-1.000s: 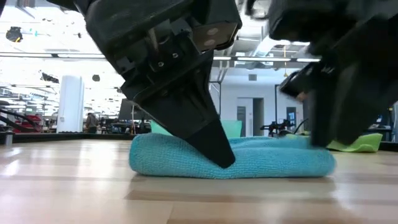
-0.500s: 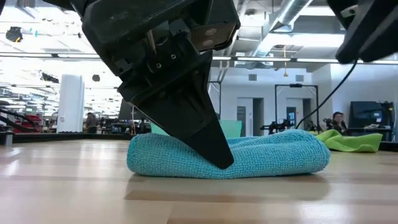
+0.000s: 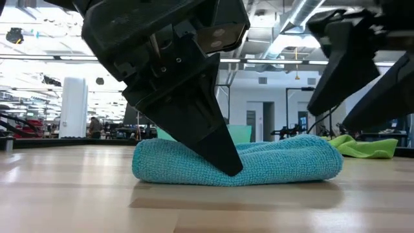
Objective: Roll microfiber towels into tight, uniform cylinder then place into a basket
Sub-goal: Roll the blue microfiber cloth
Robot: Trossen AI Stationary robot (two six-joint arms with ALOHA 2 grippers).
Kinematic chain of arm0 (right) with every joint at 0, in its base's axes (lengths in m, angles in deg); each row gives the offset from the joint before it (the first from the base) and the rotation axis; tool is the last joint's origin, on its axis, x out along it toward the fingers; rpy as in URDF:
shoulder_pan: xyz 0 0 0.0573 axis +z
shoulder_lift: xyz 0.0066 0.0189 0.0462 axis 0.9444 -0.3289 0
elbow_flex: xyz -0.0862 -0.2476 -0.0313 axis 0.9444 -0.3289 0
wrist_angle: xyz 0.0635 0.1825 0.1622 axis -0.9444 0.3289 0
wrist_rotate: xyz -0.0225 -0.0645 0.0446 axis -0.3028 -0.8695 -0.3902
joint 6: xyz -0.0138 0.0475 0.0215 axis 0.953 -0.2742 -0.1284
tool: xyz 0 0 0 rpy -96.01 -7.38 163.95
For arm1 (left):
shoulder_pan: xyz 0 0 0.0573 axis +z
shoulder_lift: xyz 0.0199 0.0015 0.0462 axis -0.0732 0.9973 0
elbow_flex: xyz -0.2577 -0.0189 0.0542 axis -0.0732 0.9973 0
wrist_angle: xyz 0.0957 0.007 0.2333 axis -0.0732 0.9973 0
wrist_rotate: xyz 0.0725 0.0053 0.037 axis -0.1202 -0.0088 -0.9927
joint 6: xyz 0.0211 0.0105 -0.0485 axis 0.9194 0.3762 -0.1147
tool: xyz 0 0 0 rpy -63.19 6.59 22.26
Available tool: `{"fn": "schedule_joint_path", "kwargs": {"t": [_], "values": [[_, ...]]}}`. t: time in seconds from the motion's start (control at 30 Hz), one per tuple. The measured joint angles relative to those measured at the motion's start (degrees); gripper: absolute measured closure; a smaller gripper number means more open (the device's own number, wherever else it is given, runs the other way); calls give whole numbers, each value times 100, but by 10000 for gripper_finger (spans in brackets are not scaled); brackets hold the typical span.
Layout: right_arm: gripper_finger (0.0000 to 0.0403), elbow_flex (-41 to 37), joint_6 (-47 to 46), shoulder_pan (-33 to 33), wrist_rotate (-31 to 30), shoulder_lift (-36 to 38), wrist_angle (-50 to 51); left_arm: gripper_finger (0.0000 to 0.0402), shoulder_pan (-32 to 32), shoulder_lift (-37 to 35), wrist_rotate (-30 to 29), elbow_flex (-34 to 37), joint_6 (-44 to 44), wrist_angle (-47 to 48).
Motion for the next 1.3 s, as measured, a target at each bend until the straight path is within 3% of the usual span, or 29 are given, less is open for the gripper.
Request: {"fn": "schedule_joint_path", "kwargs": {"t": [0.3, 0.53, 0.67, 0.83, 1.07, 1.3], "values": [[195, 4, -3, -379, 407, -446, 8, 277, -2, 2, -54, 0, 1, -1], [198, 28, -512, -588, 928, -489, 104, 277, -2, 2, -59, 0, 7, -1], [224, 28, -874, -743, 1369, -487, 126, 277, -8, 7, -103, -34, 155, 33], [288, 35, -1185, -931, 1705, -509, 209, 277, -81, 23, -199, -201, 459, 242], [372, 44, -1268, -1075, 2096, -489, 165, 277, -322, 31, -974, -696, 591, 1449], [360, 26, -1268, -1075, 2116, -485, 129, 277, -771, 24, -1530, -1182, 754, 2503]]}}
